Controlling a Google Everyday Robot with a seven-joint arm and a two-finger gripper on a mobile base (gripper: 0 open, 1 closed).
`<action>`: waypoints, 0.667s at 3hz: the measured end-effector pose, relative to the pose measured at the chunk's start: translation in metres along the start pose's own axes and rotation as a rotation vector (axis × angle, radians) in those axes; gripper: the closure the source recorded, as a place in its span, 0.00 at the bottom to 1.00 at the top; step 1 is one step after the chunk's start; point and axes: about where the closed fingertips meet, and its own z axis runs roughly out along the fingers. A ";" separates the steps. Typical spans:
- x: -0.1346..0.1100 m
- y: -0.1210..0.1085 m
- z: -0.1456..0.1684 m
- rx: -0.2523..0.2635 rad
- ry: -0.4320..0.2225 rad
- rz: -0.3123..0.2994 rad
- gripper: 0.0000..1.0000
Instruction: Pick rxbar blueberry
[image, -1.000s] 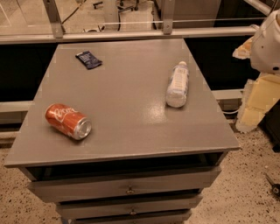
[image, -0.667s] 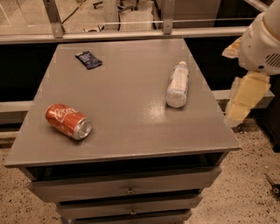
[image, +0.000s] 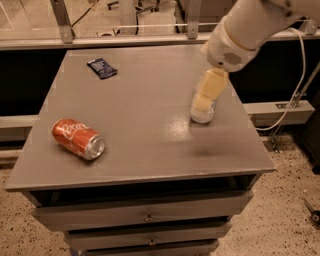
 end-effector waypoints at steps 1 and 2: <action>-0.055 -0.042 0.035 0.066 -0.091 0.034 0.00; -0.055 -0.042 0.035 0.065 -0.091 0.034 0.00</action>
Offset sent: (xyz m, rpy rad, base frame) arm 0.0504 0.0423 0.0021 0.0718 -0.0596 -0.0245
